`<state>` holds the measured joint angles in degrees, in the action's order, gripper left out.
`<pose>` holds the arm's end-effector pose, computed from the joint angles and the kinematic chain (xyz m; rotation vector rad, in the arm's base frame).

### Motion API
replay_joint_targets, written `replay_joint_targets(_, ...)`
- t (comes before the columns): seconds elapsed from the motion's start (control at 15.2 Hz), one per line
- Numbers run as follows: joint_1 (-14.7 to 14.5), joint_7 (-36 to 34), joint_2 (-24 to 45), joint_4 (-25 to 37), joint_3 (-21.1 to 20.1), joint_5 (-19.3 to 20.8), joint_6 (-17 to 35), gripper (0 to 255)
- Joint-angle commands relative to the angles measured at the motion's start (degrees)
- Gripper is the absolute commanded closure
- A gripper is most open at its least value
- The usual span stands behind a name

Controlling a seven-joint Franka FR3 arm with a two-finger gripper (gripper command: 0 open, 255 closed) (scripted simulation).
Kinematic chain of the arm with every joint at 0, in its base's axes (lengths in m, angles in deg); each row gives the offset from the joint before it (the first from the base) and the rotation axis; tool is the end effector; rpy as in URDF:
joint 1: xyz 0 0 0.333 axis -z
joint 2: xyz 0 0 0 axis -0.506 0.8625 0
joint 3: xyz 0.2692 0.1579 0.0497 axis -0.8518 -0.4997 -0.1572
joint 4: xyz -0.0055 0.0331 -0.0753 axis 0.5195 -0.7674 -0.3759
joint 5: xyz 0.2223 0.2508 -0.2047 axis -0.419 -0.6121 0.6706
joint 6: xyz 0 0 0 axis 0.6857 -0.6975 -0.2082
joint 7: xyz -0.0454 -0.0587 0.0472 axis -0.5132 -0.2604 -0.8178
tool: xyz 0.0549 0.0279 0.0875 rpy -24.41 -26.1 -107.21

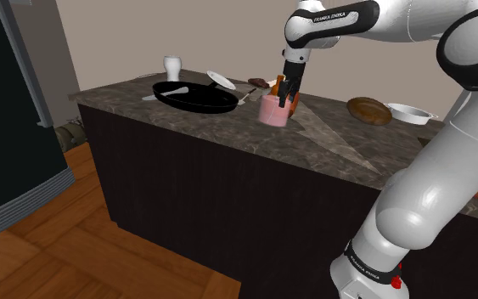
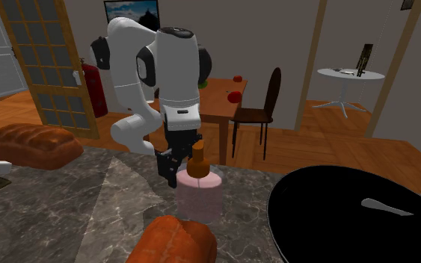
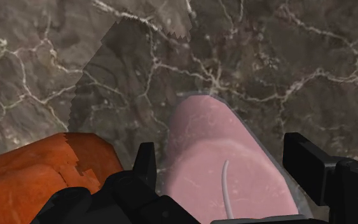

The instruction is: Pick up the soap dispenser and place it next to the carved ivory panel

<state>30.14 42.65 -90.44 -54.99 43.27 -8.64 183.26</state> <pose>0.4758 -0.1991 0.5513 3.0998 0.1223 0.0065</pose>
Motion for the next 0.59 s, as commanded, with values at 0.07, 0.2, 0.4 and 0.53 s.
replay_joint_targets(0.07,0.00,0.02,0.11,0.01,0.01,-0.01,0.02,255)
replay_joint_targets(0.2,-0.03,0.09,0.11,1.55,-0.04,-0.05,-1.52,255)
replay_joint_targets(0.4,-0.09,0.22,0.26,4.01,-0.10,-0.15,-3.83,255)
replay_joint_targets(0.53,-0.12,0.32,0.41,5.71,-0.13,-0.23,-5.38,255)
